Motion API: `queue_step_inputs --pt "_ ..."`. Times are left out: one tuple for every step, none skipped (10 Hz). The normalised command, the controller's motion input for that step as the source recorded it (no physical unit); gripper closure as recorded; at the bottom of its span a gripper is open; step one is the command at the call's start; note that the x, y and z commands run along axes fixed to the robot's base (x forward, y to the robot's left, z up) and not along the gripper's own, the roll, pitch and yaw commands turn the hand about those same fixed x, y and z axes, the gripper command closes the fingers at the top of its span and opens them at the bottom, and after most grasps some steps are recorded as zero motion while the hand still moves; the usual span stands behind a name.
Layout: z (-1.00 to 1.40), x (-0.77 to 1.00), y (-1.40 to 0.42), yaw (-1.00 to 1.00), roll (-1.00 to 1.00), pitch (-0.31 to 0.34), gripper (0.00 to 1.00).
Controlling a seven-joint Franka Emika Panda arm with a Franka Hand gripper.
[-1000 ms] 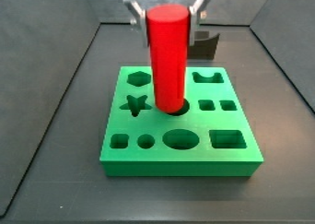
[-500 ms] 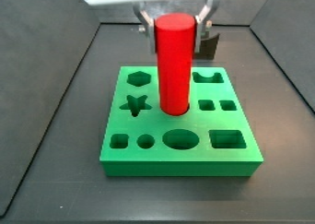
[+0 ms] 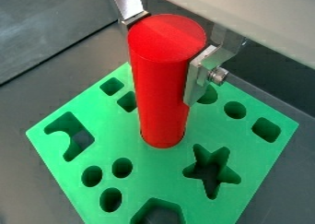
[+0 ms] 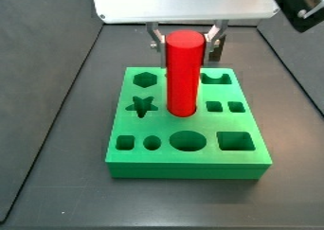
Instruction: Insert the round object.
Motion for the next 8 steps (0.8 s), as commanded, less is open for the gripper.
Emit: queue_step_inputs --pt "-0.19 0.00 0.15 0.00 0.10 0.007 1.00" --pt "-0.21 0.00 0.11 0.00 0.08 0.003 1.00" --pt "-0.23 0.03 0.07 0.00 0.07 0.001 1.00" --pt "-0.26 0.06 0.00 0.00 0.03 0.000 1.00" --pt "-0.28 0.06 0.00 0.00 0.00 0.000 1.00" --pt "-0.25 0.05 0.00 0.00 -0.05 -0.019 1.00" --pt "-0.17 0.01 0.00 0.00 -0.03 -0.017 1.00" --pt "0.00 0.00 0.00 0.00 0.00 0.000 1.00"
